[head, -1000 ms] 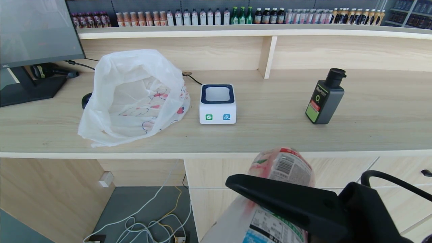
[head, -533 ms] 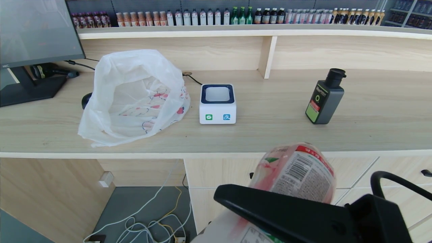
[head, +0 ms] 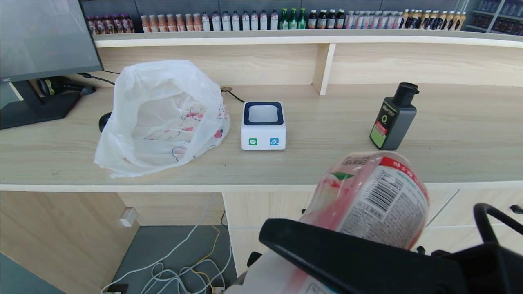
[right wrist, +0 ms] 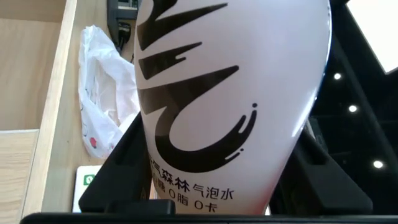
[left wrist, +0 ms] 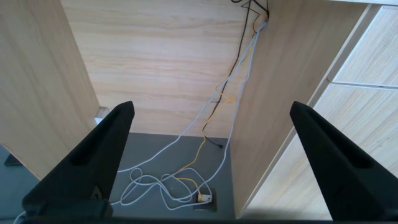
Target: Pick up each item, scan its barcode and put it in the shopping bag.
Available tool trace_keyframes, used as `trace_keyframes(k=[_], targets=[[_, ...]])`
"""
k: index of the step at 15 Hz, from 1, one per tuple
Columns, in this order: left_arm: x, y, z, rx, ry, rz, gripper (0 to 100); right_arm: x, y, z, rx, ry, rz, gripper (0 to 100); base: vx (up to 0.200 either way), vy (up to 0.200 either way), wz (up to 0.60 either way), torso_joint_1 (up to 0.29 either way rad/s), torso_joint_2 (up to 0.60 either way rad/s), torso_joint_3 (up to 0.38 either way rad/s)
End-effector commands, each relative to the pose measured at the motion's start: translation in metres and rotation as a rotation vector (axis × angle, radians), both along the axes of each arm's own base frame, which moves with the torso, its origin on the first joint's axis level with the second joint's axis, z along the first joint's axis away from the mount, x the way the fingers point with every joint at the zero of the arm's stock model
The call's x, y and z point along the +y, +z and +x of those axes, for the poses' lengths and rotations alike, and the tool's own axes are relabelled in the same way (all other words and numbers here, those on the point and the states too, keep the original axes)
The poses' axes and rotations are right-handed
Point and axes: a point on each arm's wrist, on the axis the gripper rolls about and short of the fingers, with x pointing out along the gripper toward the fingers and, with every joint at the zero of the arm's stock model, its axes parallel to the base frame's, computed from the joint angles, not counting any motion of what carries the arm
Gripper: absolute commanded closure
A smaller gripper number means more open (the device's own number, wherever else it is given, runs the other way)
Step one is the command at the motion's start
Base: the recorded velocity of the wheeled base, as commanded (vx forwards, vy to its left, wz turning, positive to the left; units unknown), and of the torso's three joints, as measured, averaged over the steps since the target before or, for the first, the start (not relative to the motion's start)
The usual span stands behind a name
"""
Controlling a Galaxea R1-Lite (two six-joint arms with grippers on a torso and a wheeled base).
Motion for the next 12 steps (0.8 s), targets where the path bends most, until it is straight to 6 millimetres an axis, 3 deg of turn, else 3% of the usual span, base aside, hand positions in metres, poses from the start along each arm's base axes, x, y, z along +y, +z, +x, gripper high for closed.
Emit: trace_keyframes(k=[1,12], targets=[[0.0,0.0,0.0,-0.001,0.0,0.0,0,0.0061,-0.006,0.0004,-0.002,0.004,-0.009,100,0.0,0.0,0.0,0.0,0.0,0.0],[0.0,0.0,0.0,-0.001,0.0,0.0,0,0.0129,-0.0091,-0.0076,-0.008,0.041,-0.005,100,0.0,0.0,0.0,0.0,0.0,0.0]])
